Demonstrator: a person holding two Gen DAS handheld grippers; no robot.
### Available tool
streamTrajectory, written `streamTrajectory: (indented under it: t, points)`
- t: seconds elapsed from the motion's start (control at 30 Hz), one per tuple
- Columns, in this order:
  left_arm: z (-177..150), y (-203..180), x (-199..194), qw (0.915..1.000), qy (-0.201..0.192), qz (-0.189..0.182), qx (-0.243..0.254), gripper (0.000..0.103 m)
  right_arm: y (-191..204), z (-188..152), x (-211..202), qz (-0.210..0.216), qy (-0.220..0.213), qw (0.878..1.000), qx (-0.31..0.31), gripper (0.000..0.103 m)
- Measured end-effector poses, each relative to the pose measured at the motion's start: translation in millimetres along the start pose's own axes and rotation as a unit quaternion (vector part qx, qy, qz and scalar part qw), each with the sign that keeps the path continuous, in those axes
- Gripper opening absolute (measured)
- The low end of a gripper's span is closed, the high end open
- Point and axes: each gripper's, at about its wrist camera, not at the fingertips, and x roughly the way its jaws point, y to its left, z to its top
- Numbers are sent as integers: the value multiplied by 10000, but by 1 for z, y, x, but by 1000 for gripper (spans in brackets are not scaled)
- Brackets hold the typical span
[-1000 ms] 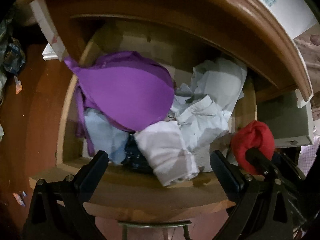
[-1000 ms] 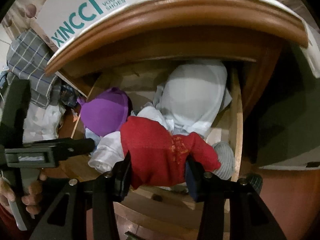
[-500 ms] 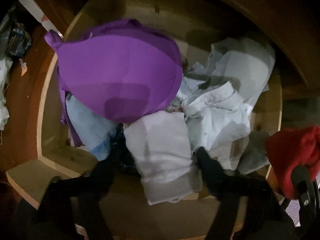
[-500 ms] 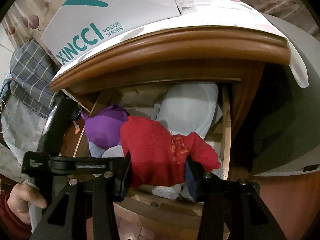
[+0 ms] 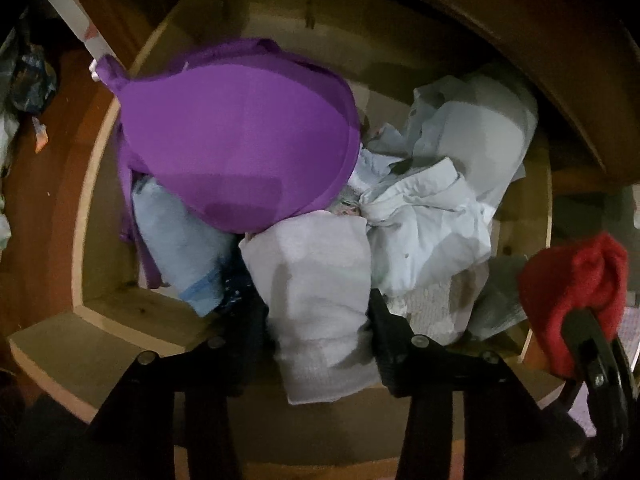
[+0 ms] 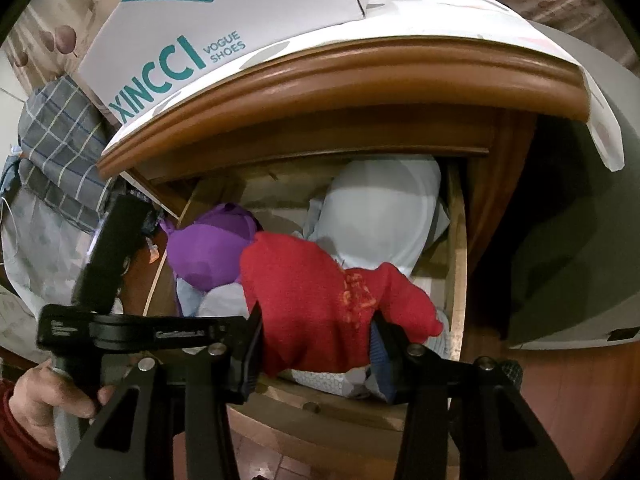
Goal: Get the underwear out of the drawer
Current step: 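Grasp the red garment with the right tool while the left tool grasps white socks, then lift the white socks with the left tool and drop them into the shoe box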
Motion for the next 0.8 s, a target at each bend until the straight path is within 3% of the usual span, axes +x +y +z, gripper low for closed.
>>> streamTrajectory:
  t: [0.47,0.8]
  points:
    - [-19,-13,-63,9911,-908,431,872,42,4,-1,6,-108,25,9999,-70,46]
    - [-29,-20,-103,9801,-1293,279,1478,42,3,-2,6,-126,3,9999,-63,46]
